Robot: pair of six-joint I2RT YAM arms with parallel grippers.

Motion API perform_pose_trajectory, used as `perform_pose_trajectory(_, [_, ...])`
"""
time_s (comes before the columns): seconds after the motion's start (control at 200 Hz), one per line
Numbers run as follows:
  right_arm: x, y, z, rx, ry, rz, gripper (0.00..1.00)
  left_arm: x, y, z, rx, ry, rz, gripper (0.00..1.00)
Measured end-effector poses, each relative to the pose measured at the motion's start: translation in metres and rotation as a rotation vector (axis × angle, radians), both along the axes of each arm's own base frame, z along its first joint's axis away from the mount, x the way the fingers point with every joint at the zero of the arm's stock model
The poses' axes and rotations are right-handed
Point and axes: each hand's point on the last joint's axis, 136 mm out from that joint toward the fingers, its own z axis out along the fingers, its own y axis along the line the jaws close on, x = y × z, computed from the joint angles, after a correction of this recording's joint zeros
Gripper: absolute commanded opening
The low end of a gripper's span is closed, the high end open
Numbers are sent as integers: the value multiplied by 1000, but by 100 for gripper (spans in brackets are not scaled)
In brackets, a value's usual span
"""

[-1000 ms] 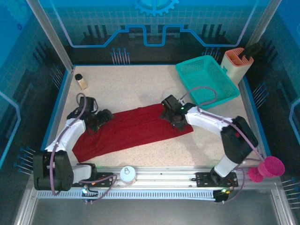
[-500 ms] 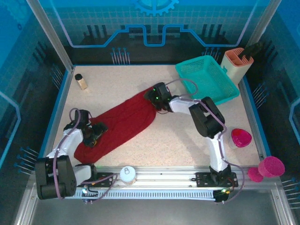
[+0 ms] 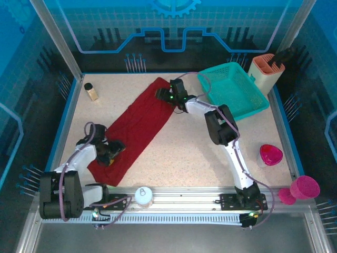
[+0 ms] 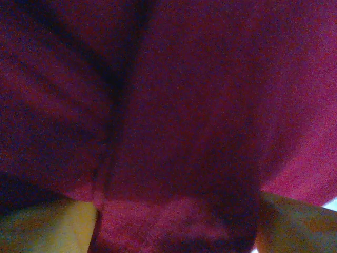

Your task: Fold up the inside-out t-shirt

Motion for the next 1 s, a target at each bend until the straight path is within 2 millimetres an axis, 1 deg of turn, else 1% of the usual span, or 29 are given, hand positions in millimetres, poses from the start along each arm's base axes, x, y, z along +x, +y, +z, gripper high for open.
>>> perform_pose_trajectory(0.115, [26,-15,2,27,-30,-15,73,1,-20,0,-4,1,-96,76])
perform_pose_trajectory(0.22, [44,-21,4,50,-44,-17,73,-1,-38,1,-21,1,-173,76])
perform_pose_trajectory(0.305, [55,-21,6,60,-52,-18,73,-4,-54,2,-39,2,-230,76])
perform_pose_trajectory(0.435, [66,-18,7,67,-69,-22,73,-12,-88,3,-66,21,-342,76])
perform_pose_trajectory(0.605, [75,-16,7,76,-91,-26,73,-19,-146,5,-96,68,-539,77])
perform_pose_trajectory(0.71, [81,-20,8,82,-100,-35,72,-20,-180,8,-111,78,-629,78])
perform_pose_trajectory(0.806, [86,-30,9,97,-93,-52,72,-22,-216,17,-143,61,-698,79])
perform_pose_trajectory(0.906, [92,-45,8,105,-91,-65,73,-26,-262,26,-225,30,-738,80])
perform_pose_trajectory(0.966, [94,-55,9,112,-94,-69,73,-33,-291,26,-286,33,-739,79])
perform_pose_trajectory(1.001, [93,-61,10,112,-88,-74,73,-37,-305,24,-313,41,-736,79])
